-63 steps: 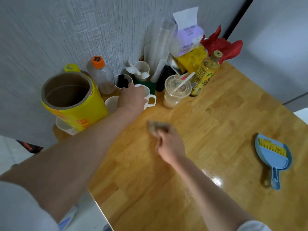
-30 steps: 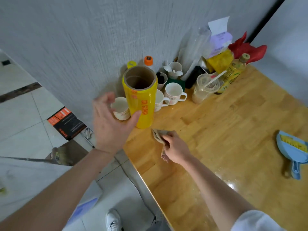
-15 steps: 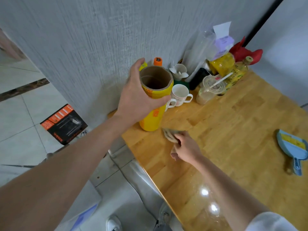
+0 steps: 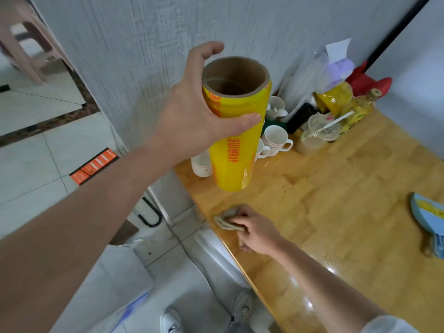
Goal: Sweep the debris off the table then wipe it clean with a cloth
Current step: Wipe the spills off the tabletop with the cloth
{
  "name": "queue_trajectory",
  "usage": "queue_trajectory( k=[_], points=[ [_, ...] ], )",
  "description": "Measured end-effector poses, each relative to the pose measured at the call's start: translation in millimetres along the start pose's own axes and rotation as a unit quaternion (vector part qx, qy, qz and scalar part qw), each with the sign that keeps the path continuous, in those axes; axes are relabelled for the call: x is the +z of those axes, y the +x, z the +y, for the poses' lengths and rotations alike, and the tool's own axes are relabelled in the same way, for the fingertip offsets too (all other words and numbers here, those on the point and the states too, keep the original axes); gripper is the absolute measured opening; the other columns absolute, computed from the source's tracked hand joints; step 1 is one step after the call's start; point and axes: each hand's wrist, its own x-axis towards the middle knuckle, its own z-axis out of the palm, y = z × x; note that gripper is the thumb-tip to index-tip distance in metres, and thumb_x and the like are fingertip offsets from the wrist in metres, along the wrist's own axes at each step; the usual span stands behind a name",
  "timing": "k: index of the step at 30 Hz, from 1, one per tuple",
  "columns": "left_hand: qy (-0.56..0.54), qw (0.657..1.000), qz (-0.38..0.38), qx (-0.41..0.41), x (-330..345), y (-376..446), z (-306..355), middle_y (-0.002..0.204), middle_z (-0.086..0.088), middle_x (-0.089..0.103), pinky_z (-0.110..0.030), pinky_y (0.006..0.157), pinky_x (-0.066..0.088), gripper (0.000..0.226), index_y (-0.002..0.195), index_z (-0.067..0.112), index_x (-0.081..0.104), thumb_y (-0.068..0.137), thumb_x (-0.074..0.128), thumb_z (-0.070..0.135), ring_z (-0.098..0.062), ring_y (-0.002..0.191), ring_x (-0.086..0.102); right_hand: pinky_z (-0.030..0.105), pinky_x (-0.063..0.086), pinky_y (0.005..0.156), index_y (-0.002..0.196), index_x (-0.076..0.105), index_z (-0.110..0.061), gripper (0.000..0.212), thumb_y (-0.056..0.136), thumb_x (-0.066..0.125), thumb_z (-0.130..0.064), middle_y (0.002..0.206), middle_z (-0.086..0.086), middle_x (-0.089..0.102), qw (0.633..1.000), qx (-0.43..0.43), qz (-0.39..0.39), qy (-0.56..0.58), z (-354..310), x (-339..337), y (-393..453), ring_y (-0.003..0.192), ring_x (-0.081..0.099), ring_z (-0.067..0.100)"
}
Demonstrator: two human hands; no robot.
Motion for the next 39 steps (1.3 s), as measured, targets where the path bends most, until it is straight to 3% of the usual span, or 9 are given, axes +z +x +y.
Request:
queue_trajectory(
  k=[2,5,11,14,19,23,27,32,39],
  points=[
    [-0.008,1.000,0.003,-0.017,11,-2,-4,0.128,0.013,0.061,-0.034,0.100,0.051,0.105,0.144,0.024,0.033,0.059,0.088,0.052,-0.002,0.117,0.060,0.037,0.061,0.057,0.114,0.060,-0.031,0.029,0.098,0.052,-0.008,0.120,-0.003,0.061,0.990,0.111,0.084,0.035,37,-29,-10,0.052,0.069,0.006],
    [0.001,0.999,0.000,-0.032,40,-3,-7,0.131,0.017,0.058,-0.034,0.102,0.049,0.107,0.145,0.029,0.033,0.057,0.086,0.058,-0.002,0.119,0.057,0.035,0.055,0.060,0.126,0.056,-0.027,0.034,0.096,0.056,-0.011,0.124,0.003,0.050,0.915,0.314,0.250,0.048,68,-52,-14,0.053,0.066,0.015],
    [0.005,0.998,-0.023,-0.051,112,7,-18,0.139,0.012,0.051,-0.035,0.107,0.044,0.105,0.144,0.025,0.035,0.058,0.086,0.057,-0.004,0.126,0.051,0.028,0.057,0.054,0.120,0.065,-0.027,0.034,0.094,0.055,-0.008,0.127,-0.013,0.046,0.992,0.070,0.105,0.014,63,-8,-37,0.054,0.069,0.007],
    [0.011,0.998,-0.041,-0.041,136,15,-23,0.133,0.012,0.056,-0.034,0.105,0.044,0.103,0.141,0.023,0.037,0.057,0.086,0.057,-0.004,0.122,0.054,0.042,0.060,0.057,0.110,0.059,-0.048,0.043,0.095,0.050,-0.009,0.120,-0.006,0.053,0.969,0.167,0.181,0.030,101,-42,-48,0.052,0.069,0.010],
    [0.034,0.996,-0.082,-0.018,150,24,-33,0.131,0.013,0.057,-0.035,0.104,0.045,0.101,0.137,0.024,0.038,0.055,0.087,0.057,-0.004,0.121,0.054,0.031,0.052,0.061,0.141,0.047,-0.031,0.049,0.095,0.052,-0.016,0.127,0.008,0.049,0.881,0.368,0.298,0.004,133,-67,-59,0.048,0.065,0.012],
    [0.048,0.993,-0.111,-0.007,150,27,-37,0.132,0.013,0.055,-0.034,0.105,0.045,0.101,0.138,0.025,0.036,0.056,0.088,0.056,-0.003,0.121,0.053,0.026,0.053,0.053,0.138,0.046,-0.028,0.049,0.092,0.061,-0.019,0.127,0.008,0.050,0.929,0.268,0.256,0.013,71,-22,-41,0.059,0.066,0.012],
    [0.077,0.988,-0.132,-0.006,146,35,-39,0.138,0.009,0.053,-0.031,0.107,0.043,0.109,0.144,0.022,0.034,0.056,0.086,0.060,-0.005,0.125,0.051,0.035,0.060,0.068,0.134,0.051,-0.028,0.043,0.092,0.061,-0.020,0.133,0.009,0.047,0.978,0.127,0.167,-0.013,9,20,-11,0.082,0.070,0.025],
    [0.131,0.976,-0.174,0.006,133,34,-45,0.155,0.004,0.035,-0.028,0.113,0.033,0.116,0.155,0.025,0.020,0.064,0.082,0.062,-0.012,0.139,0.037,0.037,0.055,0.070,0.139,0.049,-0.029,0.043,0.097,0.054,-0.020,0.134,0.009,0.045,0.978,0.129,0.159,-0.026,-13,12,25,0.094,0.063,0.029],
    [0.113,0.987,-0.109,-0.038,72,-16,-97,0.124,0.017,0.057,-0.023,0.100,0.048,0.049,0.131,0.026,0.051,0.088,0.069,0.042,0.001,0.117,0.055,0.041,0.055,0.085,0.137,0.057,-0.029,0.045,0.095,0.052,-0.012,0.133,0.006,0.045,0.987,0.066,0.140,-0.034,-50,35,81,0.125,0.045,0.030]
  ],
)
